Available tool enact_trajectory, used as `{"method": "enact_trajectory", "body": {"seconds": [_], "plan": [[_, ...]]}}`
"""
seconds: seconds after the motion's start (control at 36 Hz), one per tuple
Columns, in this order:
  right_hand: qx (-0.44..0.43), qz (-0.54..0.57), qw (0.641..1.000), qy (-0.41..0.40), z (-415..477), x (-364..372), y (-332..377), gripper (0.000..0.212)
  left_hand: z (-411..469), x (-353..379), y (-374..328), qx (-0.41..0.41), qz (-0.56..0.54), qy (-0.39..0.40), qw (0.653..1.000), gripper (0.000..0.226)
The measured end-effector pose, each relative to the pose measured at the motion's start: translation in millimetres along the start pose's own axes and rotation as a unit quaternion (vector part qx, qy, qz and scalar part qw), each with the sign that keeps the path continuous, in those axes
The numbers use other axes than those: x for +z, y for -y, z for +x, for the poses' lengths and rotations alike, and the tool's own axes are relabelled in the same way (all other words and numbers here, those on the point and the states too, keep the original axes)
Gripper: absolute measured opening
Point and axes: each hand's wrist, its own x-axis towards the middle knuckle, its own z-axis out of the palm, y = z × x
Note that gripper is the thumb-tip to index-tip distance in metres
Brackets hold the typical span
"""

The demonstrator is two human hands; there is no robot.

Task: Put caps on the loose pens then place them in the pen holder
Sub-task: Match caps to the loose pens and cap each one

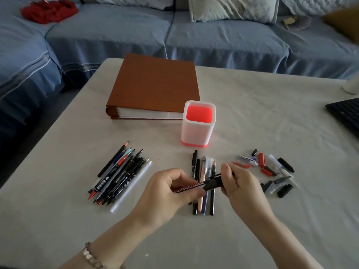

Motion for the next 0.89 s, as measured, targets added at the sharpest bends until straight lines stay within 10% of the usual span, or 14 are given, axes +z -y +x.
{"method": "enact_trajectory", "body": {"seconds": [0.28, 0.42, 0.53, 0.89], "plan": [[-0.007, 0.084, 0.995, 0.048, 1.5, 11.2, -6.3, 0.033, 2.5, -6.5, 5.6, -0.21, -0.109, 0.053, 0.97, 0.02], [0.024, 0.198, 0.978, 0.067, 3.1, 20.9, -6.8, 0.018, -1.7, -23.4, 26.8, -0.064, 0.134, -0.041, 0.988, 0.028], [0.074, 0.174, 0.982, 0.007, 19.8, 24.5, -14.3, 0.026, -0.1, -54.0, 54.1, 0.046, 0.349, -0.175, 0.92, 0.007], [0.03, -0.062, 0.997, 0.038, 55.7, 60.6, -6.9, 0.029, 2.1, -67.2, 79.9, 0.011, 0.513, -0.166, 0.842, 0.019]]}}
